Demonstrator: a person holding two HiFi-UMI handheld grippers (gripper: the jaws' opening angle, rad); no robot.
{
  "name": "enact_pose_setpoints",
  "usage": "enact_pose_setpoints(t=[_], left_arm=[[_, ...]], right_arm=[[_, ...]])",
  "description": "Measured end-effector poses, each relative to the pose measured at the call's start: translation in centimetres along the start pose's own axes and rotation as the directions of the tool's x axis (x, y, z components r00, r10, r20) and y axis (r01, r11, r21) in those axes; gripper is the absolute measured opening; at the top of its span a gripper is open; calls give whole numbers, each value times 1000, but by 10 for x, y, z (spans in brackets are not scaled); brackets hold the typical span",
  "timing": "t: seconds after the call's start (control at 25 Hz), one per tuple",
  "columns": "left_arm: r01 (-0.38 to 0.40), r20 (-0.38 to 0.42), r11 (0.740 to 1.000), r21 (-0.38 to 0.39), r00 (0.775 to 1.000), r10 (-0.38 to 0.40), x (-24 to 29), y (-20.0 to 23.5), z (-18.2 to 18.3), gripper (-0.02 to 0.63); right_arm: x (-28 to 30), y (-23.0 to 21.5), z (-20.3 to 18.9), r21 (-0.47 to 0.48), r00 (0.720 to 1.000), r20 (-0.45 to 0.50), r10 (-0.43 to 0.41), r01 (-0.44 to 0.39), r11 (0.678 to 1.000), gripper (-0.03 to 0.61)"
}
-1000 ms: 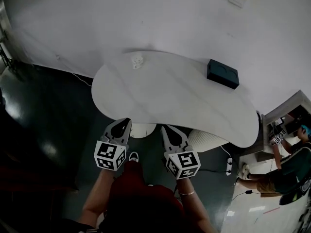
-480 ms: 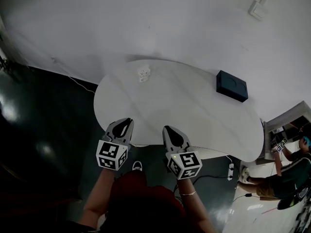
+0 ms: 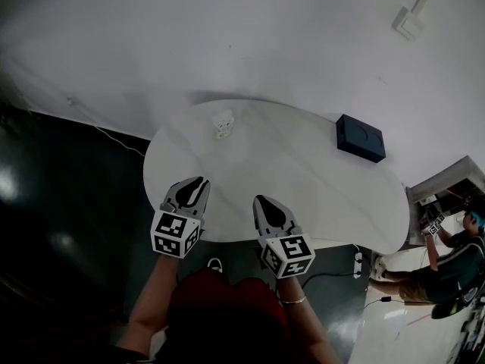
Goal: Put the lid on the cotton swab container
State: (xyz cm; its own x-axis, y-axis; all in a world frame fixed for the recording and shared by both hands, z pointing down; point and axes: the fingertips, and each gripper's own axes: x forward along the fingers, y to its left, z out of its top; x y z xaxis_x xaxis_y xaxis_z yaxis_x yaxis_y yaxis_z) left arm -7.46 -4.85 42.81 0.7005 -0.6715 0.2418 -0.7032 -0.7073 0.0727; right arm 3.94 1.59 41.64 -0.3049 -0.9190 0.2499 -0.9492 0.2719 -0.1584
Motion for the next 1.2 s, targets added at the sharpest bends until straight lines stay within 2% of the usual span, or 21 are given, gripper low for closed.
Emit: enact_pose_setpoints(t=[0.4,0.96,1.2], left_arm=[[12,-58,1000,-16,998,-13,36,33,-6,37],[16,-111,1000,-17,994,-17,95,65,-11,118],[8,-153,1000,11,988,-7,123,73,-21,141]], right_arm=[[34,-10,4,6,1000,-19,-20,20,1000,15],[101,-37,14,-28,998,-53,43,-45,999,15],[121,-58,20,-27,997,-64,51,-53,998,15]])
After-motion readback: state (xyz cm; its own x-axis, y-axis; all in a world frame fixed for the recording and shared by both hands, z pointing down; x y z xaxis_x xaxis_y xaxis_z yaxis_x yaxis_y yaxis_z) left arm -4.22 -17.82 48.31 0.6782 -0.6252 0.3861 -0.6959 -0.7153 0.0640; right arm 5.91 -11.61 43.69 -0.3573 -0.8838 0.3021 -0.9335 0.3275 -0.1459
